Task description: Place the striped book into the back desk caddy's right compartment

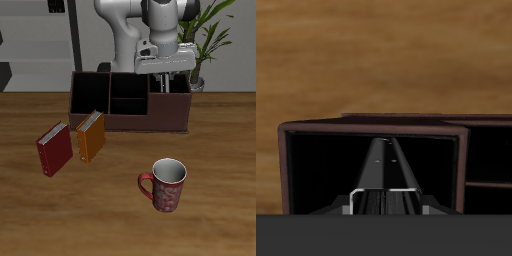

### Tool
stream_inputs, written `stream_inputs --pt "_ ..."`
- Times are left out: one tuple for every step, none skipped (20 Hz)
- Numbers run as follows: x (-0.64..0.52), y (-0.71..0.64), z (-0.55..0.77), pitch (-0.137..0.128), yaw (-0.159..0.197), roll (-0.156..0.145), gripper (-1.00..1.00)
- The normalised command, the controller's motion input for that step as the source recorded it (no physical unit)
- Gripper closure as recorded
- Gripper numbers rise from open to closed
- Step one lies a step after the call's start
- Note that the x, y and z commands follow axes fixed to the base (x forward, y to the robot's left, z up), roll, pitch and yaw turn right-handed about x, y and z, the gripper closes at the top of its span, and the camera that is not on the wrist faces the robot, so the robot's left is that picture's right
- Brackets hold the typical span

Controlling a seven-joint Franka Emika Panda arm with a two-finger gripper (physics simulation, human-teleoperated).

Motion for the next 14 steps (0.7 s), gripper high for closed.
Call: stream_inputs --pt "-0.08 0.05 -0.24 0.061 -0.009 0.013 1.0" --pt "-0.08 0.12 -0.18 -0.006 0.006 -0.017 1.0" --pt "-0.05 0.29 -0.24 0.083 0.044 0.09 1.0" --pt "-0.04 0.04 -0.04 0.003 0.022 -0.076 1.0" --pt "-0.01 0.09 0.02 -0.031 -0.007 -0.019 1.0" --pt "-0.04 0.19 -0.11 0.057 0.004 0.058 1.0" --pt "0.1 0.04 -0.04 0.059 -0.051 -0.025 1.0" --pt "0.04 0.03 0.04 -0.06 0.074 -0.076 1.0" --pt "-0.03 0.02 0.05 0.049 0.04 -0.006 -1.0" --pt "0.11 0.07 -0.15 0.015 0.007 0.059 -1.0" --pt "0.04 -0.03 -0.03 -0.012 0.008 -0.034 -1.0" --pt "0.06 -0.01 0.02 -0.029 0.006 -0.014 -1.0" --pt "0.03 -0.1 -0.01 0.014 -0.033 -0.002 -1.0" --pt "0.07 -0.07 0.04 -0.026 0.016 -0.04 -1.0"
